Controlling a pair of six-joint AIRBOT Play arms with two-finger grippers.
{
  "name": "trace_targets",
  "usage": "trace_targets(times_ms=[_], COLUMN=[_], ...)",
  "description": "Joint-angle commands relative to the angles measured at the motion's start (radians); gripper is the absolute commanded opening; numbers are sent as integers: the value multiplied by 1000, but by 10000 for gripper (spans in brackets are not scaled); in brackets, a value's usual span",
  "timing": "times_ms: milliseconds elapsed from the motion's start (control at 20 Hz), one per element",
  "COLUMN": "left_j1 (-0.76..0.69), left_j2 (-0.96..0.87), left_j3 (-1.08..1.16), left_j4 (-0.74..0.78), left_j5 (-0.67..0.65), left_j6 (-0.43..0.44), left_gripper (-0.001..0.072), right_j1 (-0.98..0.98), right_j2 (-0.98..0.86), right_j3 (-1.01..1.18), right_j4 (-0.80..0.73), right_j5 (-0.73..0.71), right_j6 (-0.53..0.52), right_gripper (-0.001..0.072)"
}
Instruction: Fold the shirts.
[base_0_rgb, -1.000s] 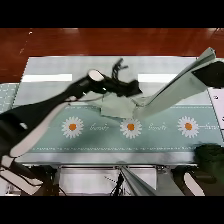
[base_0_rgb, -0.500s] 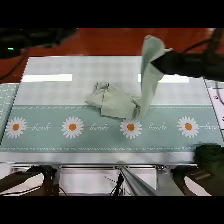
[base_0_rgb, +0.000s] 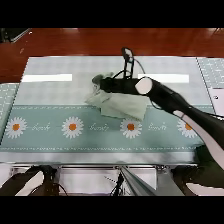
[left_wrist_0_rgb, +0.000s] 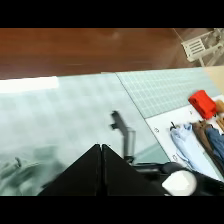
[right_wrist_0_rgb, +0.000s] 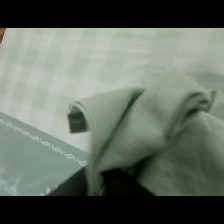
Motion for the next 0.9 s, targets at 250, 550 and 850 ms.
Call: trace_targets(times_ms=[250, 550, 850], left_j1=[-65, -64, -65], left_j2=[16, 16, 5], left_j3=[-2, -2, -2], left_j4=[125, 284, 372], left_j5=[-40, -45, -139], left_j6=[3, -1, -2], left_gripper=[27, 28, 82], right_j1=[18, -294, -682], right_j2=[-19, 307, 412], right_j3=[1, 1, -86], right_j4=[170, -378, -807], right_j5=[-154, 375, 931], right_j6=[-11, -2, -51], right_gripper=[421, 421, 471])
